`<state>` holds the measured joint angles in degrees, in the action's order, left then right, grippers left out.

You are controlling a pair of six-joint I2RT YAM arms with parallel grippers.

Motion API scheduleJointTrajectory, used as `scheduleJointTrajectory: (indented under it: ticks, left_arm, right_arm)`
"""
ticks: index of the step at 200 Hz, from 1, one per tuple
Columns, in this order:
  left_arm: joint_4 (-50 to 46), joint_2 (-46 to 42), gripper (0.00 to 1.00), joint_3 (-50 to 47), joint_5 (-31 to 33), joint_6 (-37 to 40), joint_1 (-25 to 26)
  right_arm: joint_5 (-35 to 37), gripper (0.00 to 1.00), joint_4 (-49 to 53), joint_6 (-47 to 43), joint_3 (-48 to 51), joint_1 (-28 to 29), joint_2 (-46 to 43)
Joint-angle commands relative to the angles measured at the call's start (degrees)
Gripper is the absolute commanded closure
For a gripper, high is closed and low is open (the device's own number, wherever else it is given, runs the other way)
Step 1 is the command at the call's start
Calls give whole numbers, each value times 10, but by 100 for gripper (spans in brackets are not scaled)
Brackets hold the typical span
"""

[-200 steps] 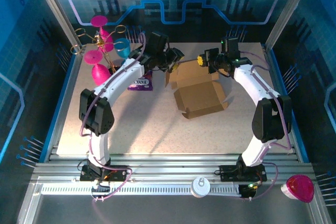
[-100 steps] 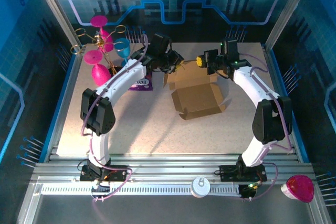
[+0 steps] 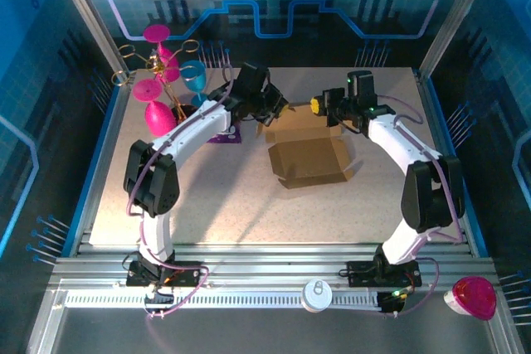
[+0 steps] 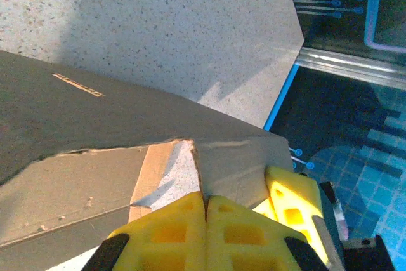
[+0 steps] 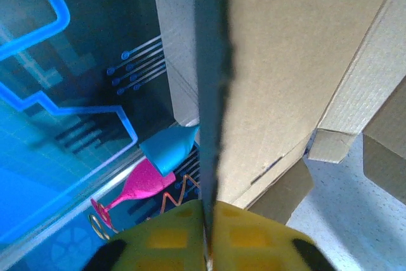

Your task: Fold the paper box

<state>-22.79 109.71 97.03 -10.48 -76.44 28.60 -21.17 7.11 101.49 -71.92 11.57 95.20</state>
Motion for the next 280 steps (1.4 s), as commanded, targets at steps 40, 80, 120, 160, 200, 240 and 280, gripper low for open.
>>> scheduleJointTrajectory:
  ticks: [40, 80, 120, 160, 200, 240, 280]
  left_arm:
    - [34, -45, 100, -67, 16, -58, -33]
    - [42, -44, 100, -76, 6, -62, -40]
    - [40, -46, 100, -76, 3, -55, -42]
    - [39, -46, 100, -74, -2, -51, -44]
    - [38, -46, 100, -74, -4, -48, -45]
    - [38, -44, 100, -70, -5, -47, -46]
    - [35, -42, 100, -66, -4, -44, -45]
  right_arm:
    - [25, 63, -215, 58, 127, 10, -71]
    - [24, 59, -273, 62, 123, 21, -33]
    - [15, 57, -301, 64, 104, 26, 12]
    - [28, 58, -325, 51, 108, 31, 34]
    - [42, 67, -373, 49, 93, 33, 69]
    - [50, 72, -373, 47, 86, 38, 84]
    - [52, 76, -327, 22, 66, 41, 85]
